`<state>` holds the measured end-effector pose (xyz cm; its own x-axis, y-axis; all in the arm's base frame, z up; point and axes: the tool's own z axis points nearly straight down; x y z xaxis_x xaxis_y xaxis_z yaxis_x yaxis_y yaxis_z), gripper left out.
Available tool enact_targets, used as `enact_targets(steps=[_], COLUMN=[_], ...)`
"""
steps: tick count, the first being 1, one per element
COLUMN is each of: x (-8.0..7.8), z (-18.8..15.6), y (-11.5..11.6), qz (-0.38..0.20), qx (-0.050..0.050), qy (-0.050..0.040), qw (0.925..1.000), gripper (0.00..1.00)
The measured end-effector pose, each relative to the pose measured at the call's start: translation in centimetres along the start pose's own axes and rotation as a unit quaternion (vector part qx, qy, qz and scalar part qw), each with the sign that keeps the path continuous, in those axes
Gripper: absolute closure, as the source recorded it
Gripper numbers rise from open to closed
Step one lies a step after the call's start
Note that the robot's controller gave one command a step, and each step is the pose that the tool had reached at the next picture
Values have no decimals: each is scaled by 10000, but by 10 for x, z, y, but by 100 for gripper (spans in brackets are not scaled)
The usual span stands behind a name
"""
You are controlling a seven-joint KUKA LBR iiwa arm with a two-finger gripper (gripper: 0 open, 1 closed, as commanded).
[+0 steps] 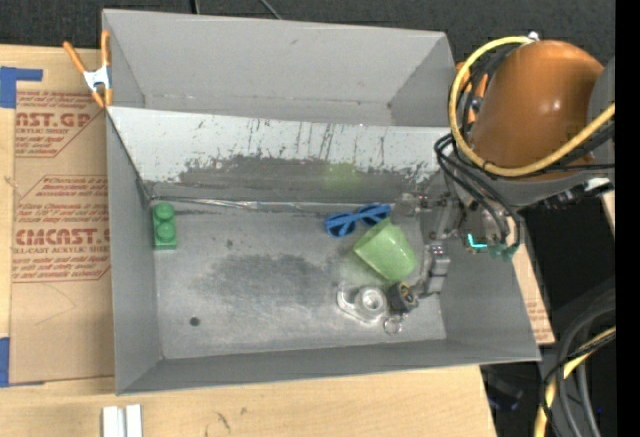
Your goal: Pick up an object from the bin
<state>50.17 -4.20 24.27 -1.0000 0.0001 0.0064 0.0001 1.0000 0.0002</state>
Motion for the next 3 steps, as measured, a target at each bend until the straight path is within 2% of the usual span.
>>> enact_targets(steps=[1, 2, 3], x=[15, 1, 1], z=[117, 177, 173], y=[-7, -13, -13], qz=[396, 249, 248], qx=[-7, -2, 1], qy=[10, -10, -24], qw=[9992, 9997, 9997], gripper=[0, 0, 100])
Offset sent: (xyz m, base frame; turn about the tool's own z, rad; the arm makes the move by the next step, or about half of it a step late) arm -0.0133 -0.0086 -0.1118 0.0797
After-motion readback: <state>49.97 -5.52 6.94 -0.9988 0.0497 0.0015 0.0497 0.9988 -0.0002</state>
